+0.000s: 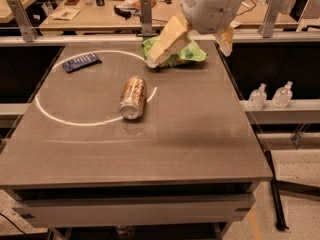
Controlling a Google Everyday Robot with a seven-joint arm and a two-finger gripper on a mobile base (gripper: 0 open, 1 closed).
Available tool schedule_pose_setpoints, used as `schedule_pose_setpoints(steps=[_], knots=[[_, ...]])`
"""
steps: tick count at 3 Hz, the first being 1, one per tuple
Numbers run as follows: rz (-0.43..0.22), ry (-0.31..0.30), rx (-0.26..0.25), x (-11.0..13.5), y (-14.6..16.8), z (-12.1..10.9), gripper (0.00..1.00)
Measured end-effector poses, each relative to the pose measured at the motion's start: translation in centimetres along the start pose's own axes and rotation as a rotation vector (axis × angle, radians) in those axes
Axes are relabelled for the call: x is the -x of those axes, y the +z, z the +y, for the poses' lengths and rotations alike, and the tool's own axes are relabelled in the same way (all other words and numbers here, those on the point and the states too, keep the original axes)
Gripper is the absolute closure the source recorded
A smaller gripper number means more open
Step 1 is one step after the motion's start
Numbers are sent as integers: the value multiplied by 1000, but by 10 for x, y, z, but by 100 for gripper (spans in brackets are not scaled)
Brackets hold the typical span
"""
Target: Place orange can upright
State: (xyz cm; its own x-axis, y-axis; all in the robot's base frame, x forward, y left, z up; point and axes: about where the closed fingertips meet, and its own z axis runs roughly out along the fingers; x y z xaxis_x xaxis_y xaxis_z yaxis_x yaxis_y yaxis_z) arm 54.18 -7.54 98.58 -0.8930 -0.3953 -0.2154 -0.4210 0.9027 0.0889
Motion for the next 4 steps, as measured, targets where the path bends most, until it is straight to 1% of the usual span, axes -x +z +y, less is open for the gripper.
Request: schedule_pose_setpoints(steps=[1, 2, 3, 4], knots=[[19, 40, -4, 3, 13, 23, 0], [22, 27, 27, 4, 28, 47, 0], [26, -17, 55, 6, 44, 71, 0], [26, -17, 55, 6, 44, 71, 0]])
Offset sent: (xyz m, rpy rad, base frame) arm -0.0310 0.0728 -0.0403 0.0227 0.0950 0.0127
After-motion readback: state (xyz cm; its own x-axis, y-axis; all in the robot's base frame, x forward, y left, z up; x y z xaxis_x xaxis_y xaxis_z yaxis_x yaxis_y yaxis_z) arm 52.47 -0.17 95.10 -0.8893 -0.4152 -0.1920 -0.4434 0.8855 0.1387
